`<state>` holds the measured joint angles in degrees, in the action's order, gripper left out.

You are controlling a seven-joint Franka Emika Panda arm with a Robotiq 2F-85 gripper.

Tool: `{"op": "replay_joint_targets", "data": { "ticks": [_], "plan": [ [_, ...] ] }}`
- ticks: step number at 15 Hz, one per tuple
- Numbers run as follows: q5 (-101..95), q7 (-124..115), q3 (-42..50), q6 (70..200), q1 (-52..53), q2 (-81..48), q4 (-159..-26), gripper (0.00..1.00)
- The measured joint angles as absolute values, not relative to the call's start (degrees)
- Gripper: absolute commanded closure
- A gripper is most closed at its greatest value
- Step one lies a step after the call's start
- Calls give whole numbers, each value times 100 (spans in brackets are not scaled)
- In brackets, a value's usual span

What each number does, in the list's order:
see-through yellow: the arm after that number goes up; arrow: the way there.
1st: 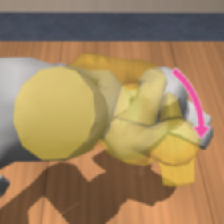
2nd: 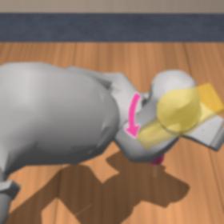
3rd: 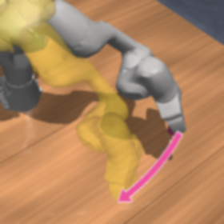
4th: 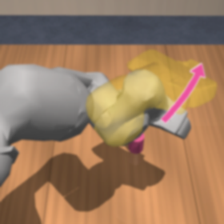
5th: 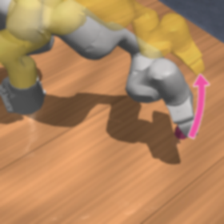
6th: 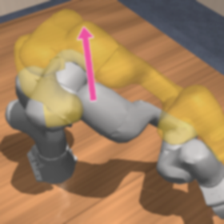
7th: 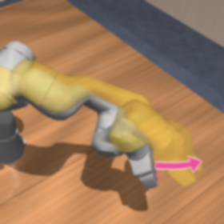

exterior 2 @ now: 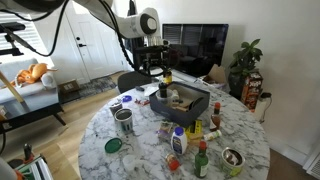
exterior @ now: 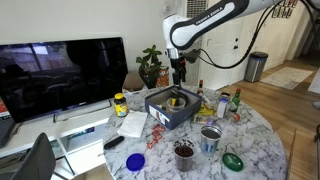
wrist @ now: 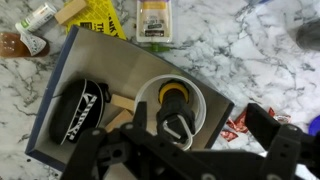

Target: Pick up the flash light from the clear cup and put it on the table, pick up the clear cup from the blue box and put it on the table

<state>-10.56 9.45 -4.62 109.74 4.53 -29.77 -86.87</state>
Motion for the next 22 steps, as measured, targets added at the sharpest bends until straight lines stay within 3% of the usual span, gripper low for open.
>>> {"op": "replay_joint_targets", "data": {
  "ticks": [15,22],
  "plan": [
    [-666,1636,-449,10767,278,-4498,-7301,3],
    [-511,1779,-456,10764,218,-4728,-7106,64]
  ]
}}
